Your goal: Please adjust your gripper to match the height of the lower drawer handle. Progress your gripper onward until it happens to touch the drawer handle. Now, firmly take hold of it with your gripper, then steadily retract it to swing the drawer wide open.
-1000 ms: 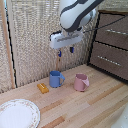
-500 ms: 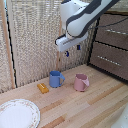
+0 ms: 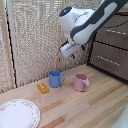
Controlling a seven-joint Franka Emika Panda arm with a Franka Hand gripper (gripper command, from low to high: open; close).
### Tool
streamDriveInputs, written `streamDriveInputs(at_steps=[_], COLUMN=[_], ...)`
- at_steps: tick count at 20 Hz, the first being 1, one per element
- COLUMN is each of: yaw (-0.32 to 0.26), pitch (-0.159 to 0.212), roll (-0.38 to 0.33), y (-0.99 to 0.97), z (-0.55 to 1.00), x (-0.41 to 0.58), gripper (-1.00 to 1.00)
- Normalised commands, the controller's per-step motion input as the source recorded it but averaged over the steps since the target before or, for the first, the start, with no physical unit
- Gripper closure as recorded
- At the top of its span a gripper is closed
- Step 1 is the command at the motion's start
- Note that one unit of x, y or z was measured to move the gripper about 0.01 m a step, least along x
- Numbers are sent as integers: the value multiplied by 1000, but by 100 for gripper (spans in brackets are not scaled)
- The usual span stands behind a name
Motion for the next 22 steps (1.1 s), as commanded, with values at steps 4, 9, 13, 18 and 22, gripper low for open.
streamDriveInputs(at_steps=[4, 9, 13, 18, 22], yaw=[140, 131, 135, 150, 146], pitch=[0, 18, 25, 7, 2], roll=[-338, -304, -267, -210, -196], y=[-288, -353, -398, -478, -522], z=[-187, -40, 0, -15, -28], x=[0, -18, -25, -2, -1], gripper=[-100, -100, -100, -100, -100])
